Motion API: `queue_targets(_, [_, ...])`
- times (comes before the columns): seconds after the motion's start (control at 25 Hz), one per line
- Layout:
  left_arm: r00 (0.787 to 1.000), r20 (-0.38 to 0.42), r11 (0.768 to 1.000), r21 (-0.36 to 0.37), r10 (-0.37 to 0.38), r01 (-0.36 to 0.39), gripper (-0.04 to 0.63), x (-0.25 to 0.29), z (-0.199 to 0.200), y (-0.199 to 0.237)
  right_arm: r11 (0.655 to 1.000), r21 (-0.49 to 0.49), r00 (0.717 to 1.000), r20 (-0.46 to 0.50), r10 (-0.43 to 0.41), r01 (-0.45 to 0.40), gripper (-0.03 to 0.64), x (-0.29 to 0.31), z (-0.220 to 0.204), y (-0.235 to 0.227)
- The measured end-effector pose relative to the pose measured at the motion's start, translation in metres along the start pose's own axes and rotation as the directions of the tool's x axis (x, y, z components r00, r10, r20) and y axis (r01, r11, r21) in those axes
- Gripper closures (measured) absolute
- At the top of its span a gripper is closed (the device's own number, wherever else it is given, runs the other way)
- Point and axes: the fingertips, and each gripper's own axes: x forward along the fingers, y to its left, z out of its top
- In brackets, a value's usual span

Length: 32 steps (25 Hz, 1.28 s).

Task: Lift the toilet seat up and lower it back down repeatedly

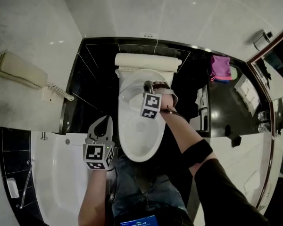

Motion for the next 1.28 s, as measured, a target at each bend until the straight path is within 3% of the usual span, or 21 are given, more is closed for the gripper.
queue_targets(0.24, [0.995, -0.002, 0.995, 0.009, 0.101, -0.101, 0.594, -0.069, -0.009, -0.046, 0.999, -0.029, 0.997, 0.071, -0.02, 0.022, 0.561, -0.049, 0.012, 0.058])
queue_targets(0.48, [0.988, -0.076, 0.991, 0.021, 0.132, -0.13, 0.595, -0.13, -0.037, -0.076, 1.0, -0.028, 0.996, 0.092, -0.003, 0.005, 0.56, -0.088, 0.022, 0.129])
queue_targets(0.72, [0.99, -0.092, 0.994, 0.038, 0.106, -0.103, 0.594, -0.164, -0.071, -0.074, 0.999, 0.017, 0.994, 0.102, -0.045, 0.043, 0.558, -0.109, 0.029, 0.183])
queue_targets(0.96, [0.998, -0.054, 1.0, 0.018, 0.024, -0.023, 0.594, -0.185, -0.119, -0.072, 0.994, 0.044, 0.994, 0.055, -0.098, 0.096, 0.557, -0.121, 0.027, 0.247])
queue_targets(1.28, [0.999, -0.03, 1.0, -0.006, -0.023, 0.022, 0.594, -0.209, -0.202, -0.063, 0.984, 0.077, 0.987, 0.019, -0.161, 0.159, 0.554, -0.126, 0.027, 0.326])
